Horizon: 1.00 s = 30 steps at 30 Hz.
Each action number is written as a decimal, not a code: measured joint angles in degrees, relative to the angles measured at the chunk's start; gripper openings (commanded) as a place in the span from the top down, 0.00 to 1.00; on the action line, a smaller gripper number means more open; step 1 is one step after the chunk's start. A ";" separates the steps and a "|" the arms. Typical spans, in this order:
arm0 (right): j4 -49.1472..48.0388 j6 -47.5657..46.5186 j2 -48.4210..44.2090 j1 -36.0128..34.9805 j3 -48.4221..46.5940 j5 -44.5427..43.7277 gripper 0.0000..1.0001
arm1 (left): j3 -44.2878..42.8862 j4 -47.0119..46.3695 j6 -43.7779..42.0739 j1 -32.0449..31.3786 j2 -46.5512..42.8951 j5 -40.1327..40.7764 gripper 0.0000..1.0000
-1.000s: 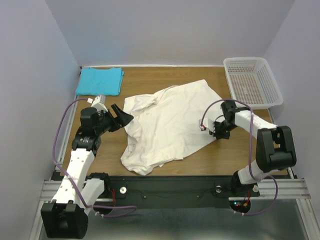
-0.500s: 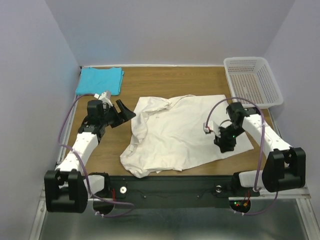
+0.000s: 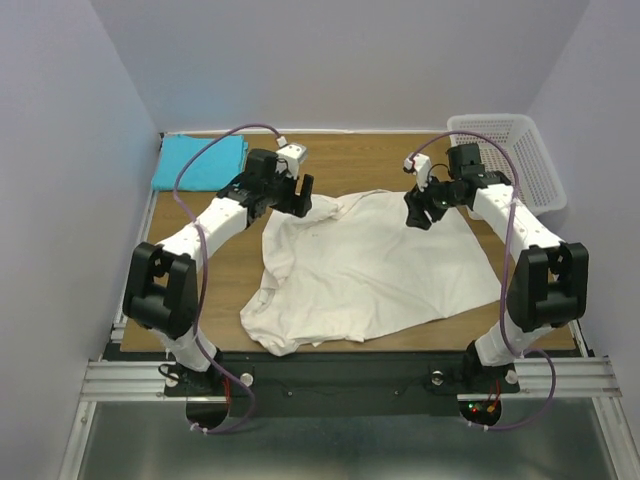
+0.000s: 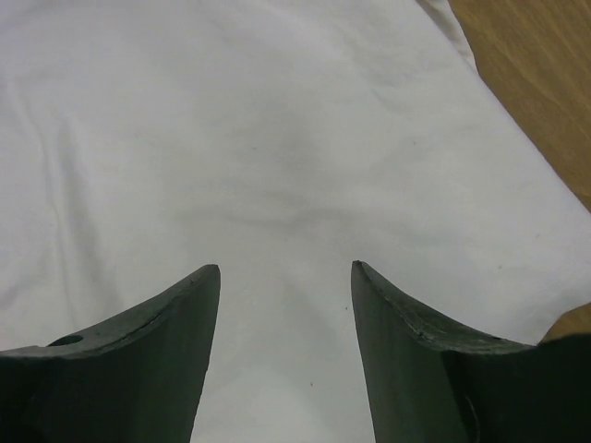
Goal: Fold and stack the t-shirts
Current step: Flatten the tshirt out
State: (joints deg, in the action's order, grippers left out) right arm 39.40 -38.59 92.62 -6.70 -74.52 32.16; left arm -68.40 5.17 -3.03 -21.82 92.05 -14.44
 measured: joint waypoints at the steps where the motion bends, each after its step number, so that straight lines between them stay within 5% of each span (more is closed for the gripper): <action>1: -0.52 1.03 0.59 0.07 0.00 -0.02 0.35 | -0.46 0.15 -0.76 -0.57 1.07 0.28 0.14; 4: -1.57 3.63 1.03 0.46 0.00 -0.26 0.35 | -3.96 2.47 -6.01 -3.82 7.32 3.26 0.20; 10: -3.65 6.75 1.27 1.88 0.00 -1.46 0.35 | -13.64 7.54 -10.58 -7.78 19.52 6.91 0.50; 11: -3.87 7.06 1.42 1.97 0.00 -1.55 0.35 | -14.82 8.63 -10.88 -7.93 20.81 7.30 0.57; 12: -4.02 7.41 1.62 2.19 0.00 -1.66 0.35 | -15.85 9.66 -11.32 -7.96 21.97 7.78 0.81; 14: -4.13 7.82 2.19 2.23 0.00 -1.75 0.35 | -16.59 10.80 -11.82 -7.76 22.99 8.79 1.00; 20: -5.03 9.09 5.01 2.25 0.00 -3.32 0.36 | -16.83 11.28 -8.74 -5.99 22.69 16.02 1.00; 27: -6.25 10.03 6.64 2.25 0.00 -6.16 0.36 | -15.69 7.72 -0.48 5.92 17.99 14.62 1.00; 29: -6.62 10.16 7.48 2.25 -0.39 -6.73 0.36 | -15.69 6.95 0.70 9.11 17.70 14.23 0.88; 30: -6.86 10.21 8.35 2.25 -0.90 -7.08 0.36 | -15.87 7.10 1.03 10.16 17.88 13.94 0.72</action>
State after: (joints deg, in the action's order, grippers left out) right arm 32.53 -28.38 100.97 -4.45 -75.42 25.08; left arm -84.27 12.27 -2.00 -11.66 109.93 -0.49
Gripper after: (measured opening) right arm 0.642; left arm 0.078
